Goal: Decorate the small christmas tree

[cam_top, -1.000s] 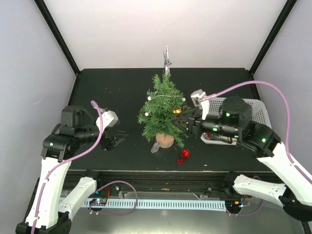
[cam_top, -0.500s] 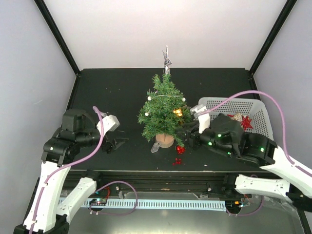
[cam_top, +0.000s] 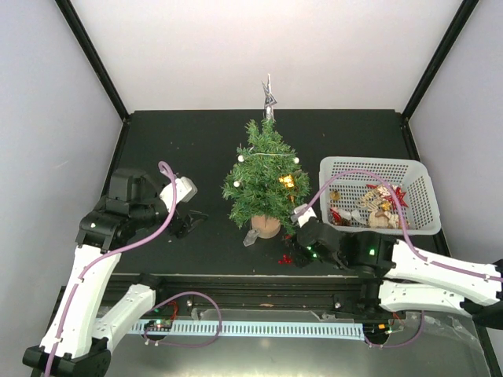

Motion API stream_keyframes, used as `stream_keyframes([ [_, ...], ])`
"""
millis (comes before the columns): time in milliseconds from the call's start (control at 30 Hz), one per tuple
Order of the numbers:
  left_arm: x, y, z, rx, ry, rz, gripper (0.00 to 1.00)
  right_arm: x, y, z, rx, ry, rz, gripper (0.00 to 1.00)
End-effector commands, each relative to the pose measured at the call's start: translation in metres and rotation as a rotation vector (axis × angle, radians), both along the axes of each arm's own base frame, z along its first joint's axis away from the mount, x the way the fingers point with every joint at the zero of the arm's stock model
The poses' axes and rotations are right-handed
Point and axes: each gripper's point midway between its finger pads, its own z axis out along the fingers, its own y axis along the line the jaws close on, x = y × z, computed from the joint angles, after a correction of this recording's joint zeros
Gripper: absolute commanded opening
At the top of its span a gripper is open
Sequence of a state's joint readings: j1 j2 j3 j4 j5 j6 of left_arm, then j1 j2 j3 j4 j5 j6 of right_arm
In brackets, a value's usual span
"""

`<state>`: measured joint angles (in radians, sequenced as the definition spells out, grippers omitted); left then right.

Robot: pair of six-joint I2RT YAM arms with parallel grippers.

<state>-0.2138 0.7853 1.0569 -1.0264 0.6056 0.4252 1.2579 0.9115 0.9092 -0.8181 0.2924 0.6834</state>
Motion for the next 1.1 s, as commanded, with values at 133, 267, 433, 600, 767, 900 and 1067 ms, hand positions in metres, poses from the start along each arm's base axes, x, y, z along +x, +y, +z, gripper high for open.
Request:
stream_keyframes([
  [133, 0.007, 0.002, 0.002, -0.006, -0.026, 0.038, 0.83, 0.002, 0.002, -0.042, 0.162, 0.042, -0.153, 0.38],
  [267, 0.008, 0.003, -0.002, -0.006, -0.016, 0.05, 0.83, 0.008, -0.017, -0.059, 0.263, 0.027, -0.256, 0.39],
  [433, 0.01, 0.002, -0.002, -0.015, -0.013, 0.054, 0.83, 0.016, -0.021, -0.073, 0.352, 0.04, -0.3, 0.39],
  [600, 0.012, 0.002, -0.001, -0.017, -0.011, 0.056, 0.83, 0.029, -0.019, -0.087, 0.488, 0.092, -0.315, 0.38],
  [767, 0.013, 0.001, -0.001, -0.018, -0.004, 0.053, 0.83, 0.037, -0.007, -0.091, 0.583, 0.158, -0.246, 0.37],
  [900, 0.015, 0.001, 0.0, -0.019, -0.007, 0.05, 0.83, 0.036, 0.01, -0.103, 0.508, 0.217, -0.187, 0.34],
  [1067, 0.015, 0.002, -0.002, -0.016, -0.01, 0.053, 0.83, 0.038, 0.029, -0.104, 0.511, 0.242, -0.139, 0.33],
])
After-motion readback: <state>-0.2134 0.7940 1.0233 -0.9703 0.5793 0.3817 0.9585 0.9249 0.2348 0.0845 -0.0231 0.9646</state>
